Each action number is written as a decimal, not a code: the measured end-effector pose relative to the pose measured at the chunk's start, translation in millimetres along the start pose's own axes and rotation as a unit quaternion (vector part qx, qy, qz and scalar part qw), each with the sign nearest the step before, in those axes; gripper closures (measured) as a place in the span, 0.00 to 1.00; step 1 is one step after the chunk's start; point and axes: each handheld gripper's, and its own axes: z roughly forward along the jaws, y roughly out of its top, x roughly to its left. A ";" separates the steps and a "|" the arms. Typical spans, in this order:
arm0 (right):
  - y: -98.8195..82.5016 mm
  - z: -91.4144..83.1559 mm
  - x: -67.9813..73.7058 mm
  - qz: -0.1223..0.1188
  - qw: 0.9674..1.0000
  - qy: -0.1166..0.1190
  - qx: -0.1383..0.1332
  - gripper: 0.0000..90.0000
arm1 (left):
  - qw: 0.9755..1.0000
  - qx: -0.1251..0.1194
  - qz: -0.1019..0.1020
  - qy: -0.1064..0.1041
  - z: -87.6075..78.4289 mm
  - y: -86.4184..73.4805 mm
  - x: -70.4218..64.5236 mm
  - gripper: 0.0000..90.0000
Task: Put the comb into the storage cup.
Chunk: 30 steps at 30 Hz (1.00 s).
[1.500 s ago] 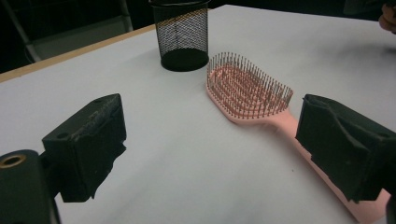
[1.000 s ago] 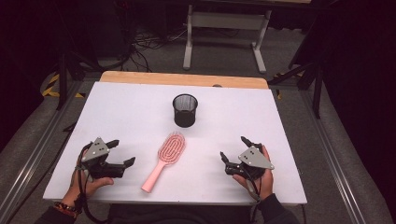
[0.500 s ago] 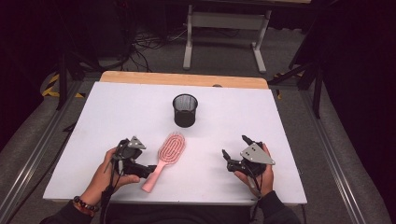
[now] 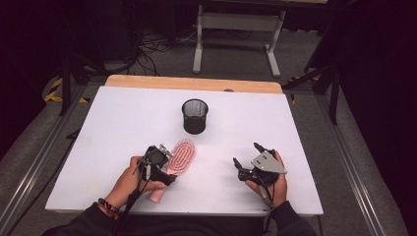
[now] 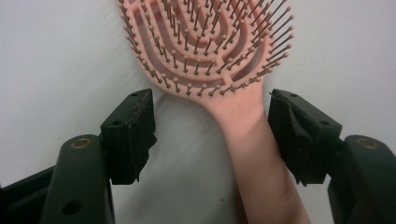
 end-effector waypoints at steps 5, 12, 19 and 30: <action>-1.7 0.8 -3.8 0.017 1.000 -0.010 0.006 0.18 | 0.999 0.044 0.032 0.002 0.5 12.8 -1.9 0.42; -1.8 -0.4 -4.9 0.018 1.000 -0.011 0.006 0.18 | 0.997 0.071 0.036 -0.001 -0.8 20.3 3.8 0.64; -2.1 -0.3 -4.4 0.016 1.000 -0.008 0.009 0.18 | 0.997 0.056 0.058 0.008 -2.5 16.3 3.7 0.77; -2.5 3.7 0.6 0.003 1.000 0.000 0.017 0.17 | 0.991 -0.077 0.084 0.073 -12.6 -15.4 3.6 0.77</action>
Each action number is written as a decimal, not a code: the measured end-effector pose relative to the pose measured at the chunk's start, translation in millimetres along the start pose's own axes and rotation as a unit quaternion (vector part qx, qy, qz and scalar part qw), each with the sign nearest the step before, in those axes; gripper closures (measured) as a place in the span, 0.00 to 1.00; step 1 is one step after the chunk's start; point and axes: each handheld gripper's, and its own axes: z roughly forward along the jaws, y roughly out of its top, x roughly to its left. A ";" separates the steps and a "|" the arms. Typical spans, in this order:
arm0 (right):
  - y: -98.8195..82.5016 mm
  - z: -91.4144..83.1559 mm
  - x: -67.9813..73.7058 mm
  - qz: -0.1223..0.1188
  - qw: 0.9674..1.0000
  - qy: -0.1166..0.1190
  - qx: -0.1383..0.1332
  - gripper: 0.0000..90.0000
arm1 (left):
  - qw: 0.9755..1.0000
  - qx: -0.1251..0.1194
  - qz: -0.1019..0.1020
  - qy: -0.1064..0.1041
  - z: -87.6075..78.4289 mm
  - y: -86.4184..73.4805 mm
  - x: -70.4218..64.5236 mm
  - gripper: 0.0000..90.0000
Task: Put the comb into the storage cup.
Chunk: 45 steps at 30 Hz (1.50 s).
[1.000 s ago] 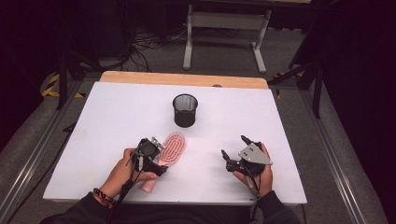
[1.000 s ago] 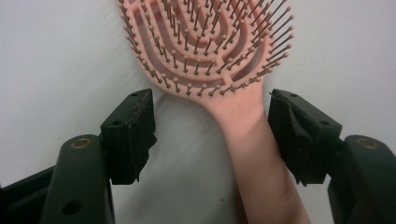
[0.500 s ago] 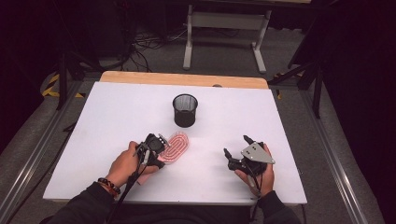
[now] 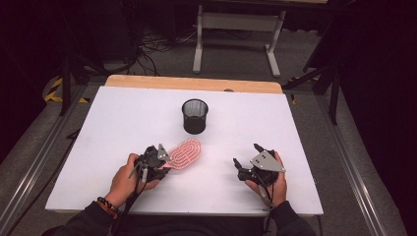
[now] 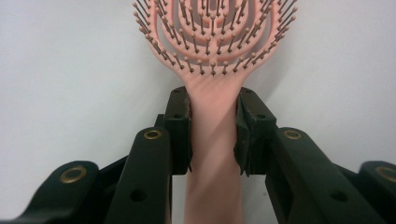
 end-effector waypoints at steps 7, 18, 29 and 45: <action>1.0 1.4 3.8 -0.006 1.000 0.008 -0.005 0.17 | 0.995 -0.087 -0.016 0.048 -11.6 -17.9 10.6 0.77; 3.5 1.0 6.3 -0.010 1.000 0.015 -0.012 0.17 | 0.977 -0.180 -0.012 0.112 -37.9 -13.7 23.4 0.77; 32.0 2.0 3.4 -0.004 0.998 0.018 -0.063 0.15 | 0.959 -0.257 -0.002 0.118 -33.9 0.6 29.1 0.77; 95.5 14.5 23.0 0.054 0.981 0.115 -0.149 0.11 | 0.951 -0.293 0.018 0.098 -11.2 25.7 10.6 0.77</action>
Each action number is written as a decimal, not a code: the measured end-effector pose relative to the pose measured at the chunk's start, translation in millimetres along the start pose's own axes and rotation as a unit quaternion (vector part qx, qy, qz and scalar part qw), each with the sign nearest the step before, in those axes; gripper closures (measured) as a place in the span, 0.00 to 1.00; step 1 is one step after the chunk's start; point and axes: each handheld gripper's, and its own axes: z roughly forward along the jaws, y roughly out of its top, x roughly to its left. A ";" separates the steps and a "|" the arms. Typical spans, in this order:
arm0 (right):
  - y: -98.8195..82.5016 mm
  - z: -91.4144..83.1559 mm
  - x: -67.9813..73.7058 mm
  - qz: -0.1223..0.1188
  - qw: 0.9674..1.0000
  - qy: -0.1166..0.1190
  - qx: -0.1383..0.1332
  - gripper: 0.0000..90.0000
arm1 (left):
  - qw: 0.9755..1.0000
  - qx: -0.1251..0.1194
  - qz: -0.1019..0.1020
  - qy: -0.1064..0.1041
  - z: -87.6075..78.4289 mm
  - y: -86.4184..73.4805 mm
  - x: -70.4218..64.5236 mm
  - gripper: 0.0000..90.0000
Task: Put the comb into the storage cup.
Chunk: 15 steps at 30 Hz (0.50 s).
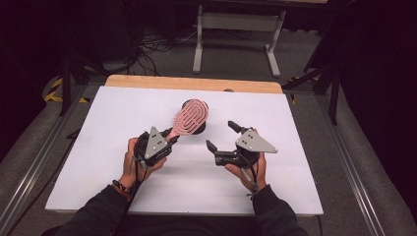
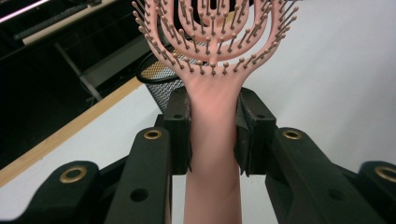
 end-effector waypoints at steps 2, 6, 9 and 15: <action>2.8 5.7 4.5 -0.002 1.000 0.003 -0.002 0.11 | 1.000 -0.004 0.001 -0.002 1.2 0.6 -3.0 0.77; 5.2 14.9 11.6 0.006 1.000 0.020 -0.007 0.10 | 1.000 -0.009 0.000 -0.006 2.8 1.3 -7.2 0.77; 7.4 22.1 17.6 0.018 0.999 0.026 -0.010 0.09 | 1.000 -0.011 -0.001 -0.009 4.8 0.9 -11.0 0.77; 9.9 30.5 18.5 0.068 0.998 0.017 -0.006 0.10 | 1.000 -0.014 -0.016 -0.010 8.3 -2.7 -11.9 0.77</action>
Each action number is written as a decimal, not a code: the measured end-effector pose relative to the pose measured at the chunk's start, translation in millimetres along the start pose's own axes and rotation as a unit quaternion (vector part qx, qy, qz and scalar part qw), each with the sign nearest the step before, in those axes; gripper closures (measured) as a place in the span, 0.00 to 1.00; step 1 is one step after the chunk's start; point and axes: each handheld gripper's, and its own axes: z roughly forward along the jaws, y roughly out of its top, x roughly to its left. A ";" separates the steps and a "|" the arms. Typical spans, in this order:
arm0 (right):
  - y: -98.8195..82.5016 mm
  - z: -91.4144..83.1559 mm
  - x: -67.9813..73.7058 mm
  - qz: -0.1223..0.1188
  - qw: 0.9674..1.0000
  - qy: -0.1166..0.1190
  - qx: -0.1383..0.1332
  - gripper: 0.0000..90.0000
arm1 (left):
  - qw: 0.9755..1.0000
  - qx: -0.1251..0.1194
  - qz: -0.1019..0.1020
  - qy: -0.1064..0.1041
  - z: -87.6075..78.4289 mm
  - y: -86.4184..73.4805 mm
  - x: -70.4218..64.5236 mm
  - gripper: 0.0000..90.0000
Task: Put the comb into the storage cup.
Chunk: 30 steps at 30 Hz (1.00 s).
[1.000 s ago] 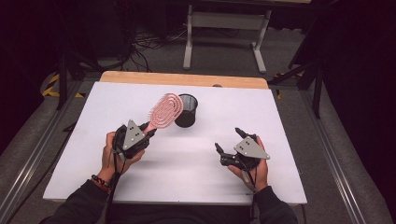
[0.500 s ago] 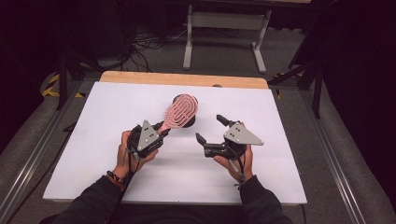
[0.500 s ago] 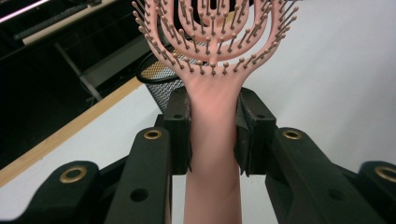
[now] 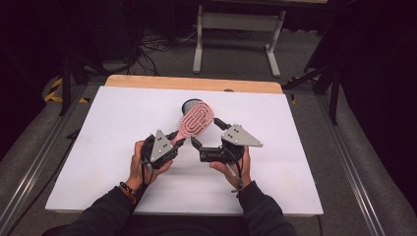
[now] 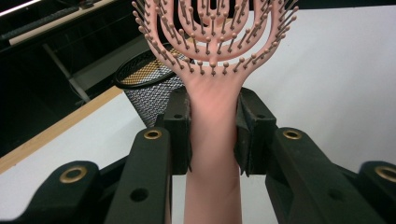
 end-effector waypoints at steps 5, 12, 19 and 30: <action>-1.8 8.3 -7.4 0.047 0.999 -0.023 0.000 0.10 | 1.000 -0.003 0.000 -0.007 1.1 -0.9 -5.2 0.77; -7.4 16.2 -8.9 0.065 0.998 0.003 0.000 0.20 | 1.000 0.004 0.018 -0.021 9.1 -2.3 -19.9 0.77; -10.2 8.8 -13.3 0.093 0.995 0.017 -0.036 0.59 | 0.999 0.008 0.019 -0.024 13.2 -4.4 -22.7 0.77; -7.9 0.9 -3.2 0.075 0.995 0.038 -0.048 0.70 | 0.999 0.012 0.024 -0.025 18.1 -6.7 -27.7 0.77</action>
